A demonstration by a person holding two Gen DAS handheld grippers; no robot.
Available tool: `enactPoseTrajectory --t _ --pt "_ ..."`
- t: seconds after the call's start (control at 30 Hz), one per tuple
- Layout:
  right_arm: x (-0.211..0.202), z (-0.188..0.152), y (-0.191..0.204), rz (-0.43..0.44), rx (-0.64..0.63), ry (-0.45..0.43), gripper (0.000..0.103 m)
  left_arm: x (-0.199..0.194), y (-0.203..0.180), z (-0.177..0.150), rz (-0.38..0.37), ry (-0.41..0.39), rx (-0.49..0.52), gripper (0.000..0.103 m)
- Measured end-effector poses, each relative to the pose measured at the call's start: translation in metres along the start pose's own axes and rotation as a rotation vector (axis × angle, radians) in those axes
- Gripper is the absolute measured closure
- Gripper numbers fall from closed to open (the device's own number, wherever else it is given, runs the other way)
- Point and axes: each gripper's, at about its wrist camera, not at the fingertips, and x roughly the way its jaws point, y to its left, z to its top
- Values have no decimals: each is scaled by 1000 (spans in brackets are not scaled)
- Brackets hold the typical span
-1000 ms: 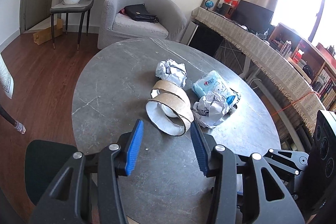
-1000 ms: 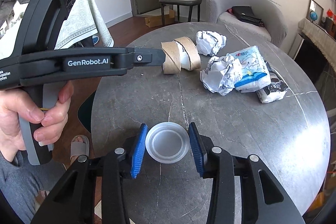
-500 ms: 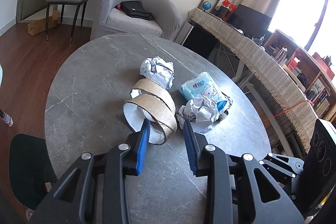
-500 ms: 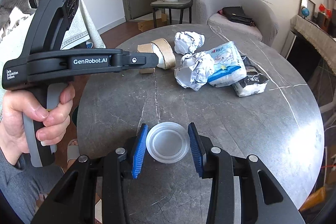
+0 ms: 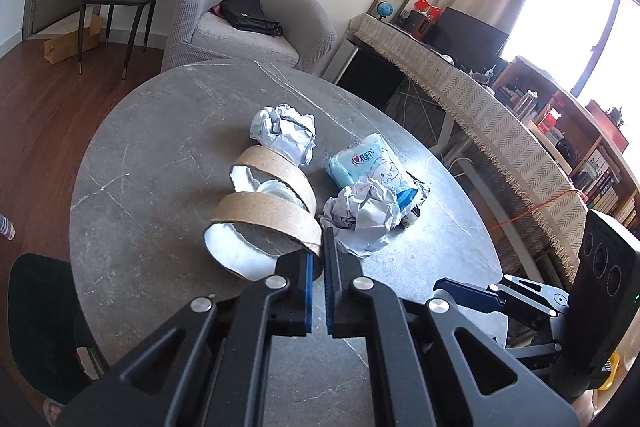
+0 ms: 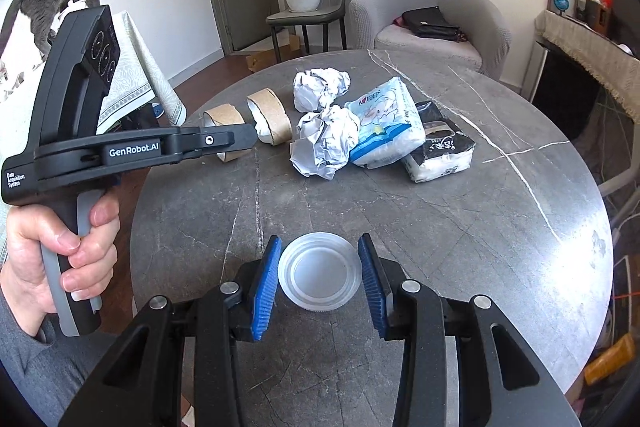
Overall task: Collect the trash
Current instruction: 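Grasp the brown tape roll with the left tool and lift it, then carry the tape roll and lid to the bin while the left tool releases the tape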
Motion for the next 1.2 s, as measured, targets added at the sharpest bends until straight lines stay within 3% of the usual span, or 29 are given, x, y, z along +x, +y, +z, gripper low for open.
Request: enactPoseTrajectory --t 0.3,0.6,0.83,1.2 --pt "1 17 14 0 3 -34 63 -16 8 2 56 -25 22 98" --pt "13 32 34 -2 5 -48 64 -41 13 0 114 -38 108 98" --pt "21 43 50 10 5 -61 64 -65 26 -4 205 -57 161 98" --pt "44 63 98 55 -28 -66 64 -100 70 -9 324 -64 153 98"
